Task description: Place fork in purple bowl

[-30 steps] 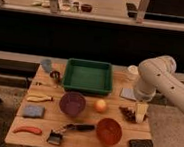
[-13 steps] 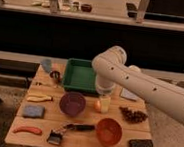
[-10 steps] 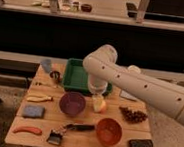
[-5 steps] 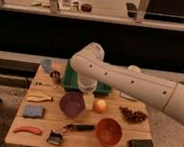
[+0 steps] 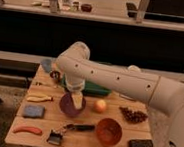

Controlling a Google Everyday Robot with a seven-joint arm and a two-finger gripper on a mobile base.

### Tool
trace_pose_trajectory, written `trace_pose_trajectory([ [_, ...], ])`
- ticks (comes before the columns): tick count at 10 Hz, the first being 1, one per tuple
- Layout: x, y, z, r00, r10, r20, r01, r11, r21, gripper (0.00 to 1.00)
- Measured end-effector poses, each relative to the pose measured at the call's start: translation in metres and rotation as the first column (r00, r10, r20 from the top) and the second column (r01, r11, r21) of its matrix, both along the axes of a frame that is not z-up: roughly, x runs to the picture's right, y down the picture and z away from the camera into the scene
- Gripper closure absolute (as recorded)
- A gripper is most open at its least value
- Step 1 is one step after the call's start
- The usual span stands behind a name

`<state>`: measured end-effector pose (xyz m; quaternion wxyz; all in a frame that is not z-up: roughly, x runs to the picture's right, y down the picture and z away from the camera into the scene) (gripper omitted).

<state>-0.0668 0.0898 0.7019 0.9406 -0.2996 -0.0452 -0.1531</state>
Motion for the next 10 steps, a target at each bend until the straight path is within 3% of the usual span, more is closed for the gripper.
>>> trace_pose_trajectory([
  [3,-0.001,0.001,0.006,1.0,0.02,-0.006,-0.02,0.9998,0.001,0.2],
  [5,-0.023,-0.006,0.015,1.0,0.031,-0.001,-0.031,0.9995,0.007,0.2],
  [7,-0.042,0.0,0.02,0.999,0.038,-0.006,-0.038,0.9993,0.005,0.2],
  [10,-0.055,-0.001,0.027,0.998,0.058,0.0,-0.058,0.9983,0.013,0.2],
])
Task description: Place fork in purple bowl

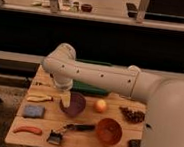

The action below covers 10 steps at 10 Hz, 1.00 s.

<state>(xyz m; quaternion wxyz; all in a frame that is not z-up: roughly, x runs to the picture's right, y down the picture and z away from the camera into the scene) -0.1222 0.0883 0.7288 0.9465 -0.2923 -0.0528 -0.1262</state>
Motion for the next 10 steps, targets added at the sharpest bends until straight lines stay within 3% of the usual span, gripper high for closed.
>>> trace_pose_trajectory([
  [2,-0.01,-0.007,0.01,1.0,0.015,0.003,-0.015,0.9999,0.001,0.2],
  [6,-0.031,0.009,0.026,0.999,0.037,0.001,-0.037,0.9993,0.001,0.2],
  [8,-0.039,-0.003,0.032,0.999,0.026,0.03,-0.027,0.9996,0.013,0.2],
  [10,-0.065,-0.019,0.035,0.998,0.015,0.065,-0.016,0.9997,0.017,0.2],
])
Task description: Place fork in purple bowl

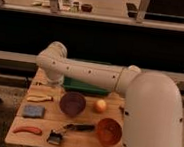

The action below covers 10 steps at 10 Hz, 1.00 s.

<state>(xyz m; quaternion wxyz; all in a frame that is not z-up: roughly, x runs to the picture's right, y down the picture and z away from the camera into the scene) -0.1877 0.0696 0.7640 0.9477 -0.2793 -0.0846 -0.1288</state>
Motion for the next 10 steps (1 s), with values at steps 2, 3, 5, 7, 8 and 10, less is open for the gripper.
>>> trace_pose_trajectory([
  [2,-0.028,-0.02,0.011,0.999,-0.014,0.038,0.014,0.9999,0.002,0.2],
  [3,-0.032,-0.024,0.017,0.999,-0.021,0.044,0.021,0.9998,0.005,0.2],
  [5,-0.05,-0.024,0.027,0.995,-0.054,0.083,0.053,0.9985,0.012,0.2],
  [7,-0.056,-0.02,0.033,0.989,-0.085,0.124,0.077,0.9944,0.073,0.2],
  [8,-0.062,-0.016,0.035,0.986,-0.093,0.14,0.078,0.9909,0.11,0.2],
  [10,-0.074,-0.014,0.046,0.982,-0.103,0.158,0.084,0.989,0.122,0.2],
])
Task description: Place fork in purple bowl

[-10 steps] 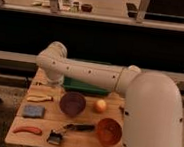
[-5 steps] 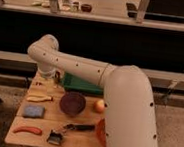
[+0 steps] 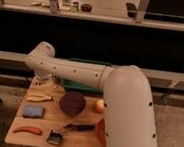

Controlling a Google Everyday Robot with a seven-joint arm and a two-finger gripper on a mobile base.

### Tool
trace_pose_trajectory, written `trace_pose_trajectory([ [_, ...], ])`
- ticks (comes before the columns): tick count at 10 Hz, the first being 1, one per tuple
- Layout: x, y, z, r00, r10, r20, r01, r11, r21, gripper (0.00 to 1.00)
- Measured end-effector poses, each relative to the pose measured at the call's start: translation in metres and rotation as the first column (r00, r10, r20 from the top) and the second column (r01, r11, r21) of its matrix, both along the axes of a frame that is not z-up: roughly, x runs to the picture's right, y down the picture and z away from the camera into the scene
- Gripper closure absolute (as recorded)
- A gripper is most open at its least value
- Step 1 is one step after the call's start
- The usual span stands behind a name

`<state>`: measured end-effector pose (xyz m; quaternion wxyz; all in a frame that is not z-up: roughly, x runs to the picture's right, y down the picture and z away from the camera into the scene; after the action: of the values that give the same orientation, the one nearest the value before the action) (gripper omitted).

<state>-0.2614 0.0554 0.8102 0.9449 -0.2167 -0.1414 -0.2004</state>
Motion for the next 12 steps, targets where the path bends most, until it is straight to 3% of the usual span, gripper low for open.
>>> trace_pose_trajectory([
  [3,-0.015,-0.007,0.018,1.0,0.003,0.028,-0.002,0.999,-0.045,0.2],
  [7,-0.026,-0.014,0.046,0.996,0.034,0.083,-0.022,0.9905,-0.136,0.2],
  [12,-0.039,-0.011,0.075,0.993,0.054,0.106,-0.037,0.9881,-0.149,0.2],
])
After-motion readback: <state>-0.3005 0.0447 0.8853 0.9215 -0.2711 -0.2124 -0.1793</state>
